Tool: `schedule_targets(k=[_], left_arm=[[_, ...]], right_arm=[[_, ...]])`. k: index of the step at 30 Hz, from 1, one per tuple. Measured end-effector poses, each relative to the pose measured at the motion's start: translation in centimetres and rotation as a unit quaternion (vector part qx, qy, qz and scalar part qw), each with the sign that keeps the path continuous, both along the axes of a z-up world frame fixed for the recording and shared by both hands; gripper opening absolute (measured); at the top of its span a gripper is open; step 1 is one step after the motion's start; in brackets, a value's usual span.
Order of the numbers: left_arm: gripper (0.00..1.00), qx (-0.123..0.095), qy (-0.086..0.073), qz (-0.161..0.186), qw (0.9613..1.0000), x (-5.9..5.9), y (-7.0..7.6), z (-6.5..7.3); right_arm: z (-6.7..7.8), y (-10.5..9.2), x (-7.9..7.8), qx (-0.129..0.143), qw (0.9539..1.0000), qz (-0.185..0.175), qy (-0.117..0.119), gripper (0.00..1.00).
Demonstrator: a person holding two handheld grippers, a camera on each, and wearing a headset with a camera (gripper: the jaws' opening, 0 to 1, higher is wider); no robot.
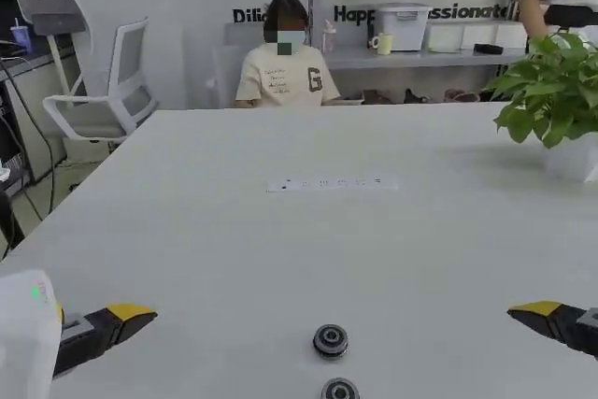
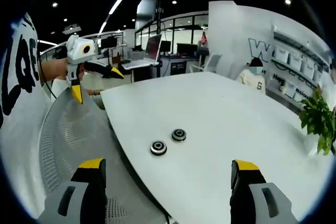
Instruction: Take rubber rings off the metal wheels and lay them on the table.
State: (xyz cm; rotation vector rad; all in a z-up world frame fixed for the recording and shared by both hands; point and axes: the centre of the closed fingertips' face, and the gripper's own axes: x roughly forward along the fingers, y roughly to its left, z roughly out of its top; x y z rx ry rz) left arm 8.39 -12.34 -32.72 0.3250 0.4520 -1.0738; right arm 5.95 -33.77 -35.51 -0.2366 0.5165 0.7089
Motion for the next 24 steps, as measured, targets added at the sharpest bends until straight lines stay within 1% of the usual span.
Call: schedule_targets(k=[5, 9, 16, 22, 24], left_arm=[[0.99, -0.001, 0.002, 0.002, 1.0000, -0.14, 0.19, -0.07], [0.99, 0.000, 0.003, 0.002, 1.0000, -0.25, 0.22, -0.11], [0.99, -0.001, 0.002, 0.005, 1.0000, -0.16, 0.37, 0.03], [0.99, 0.000, 0.004, 0.007, 1.0000, -0.10, 0.57, -0.09], [0.99, -0.003, 0.006, 0.007, 1.0000, -0.09, 0.57, -0.09]], right_arm=[[-0.20, 0.01, -0.07, -0.002, 1.0000, 0.003, 0.002, 0.99], [-0.09, 0.03, 0.09, -0.001, 1.0000, 0.004, 0.001, 0.99], [0.05, 0.21, 0.21, -0.002, 1.0000, 0.008, 0.000, 0.99], [-0.04, 0.40, 0.35, -0.001, 1.0000, 0.010, 0.001, 0.99], [-0.03, 0.48, 0.43, 0.000, 0.9999, 0.010, 0.000, 0.99]])
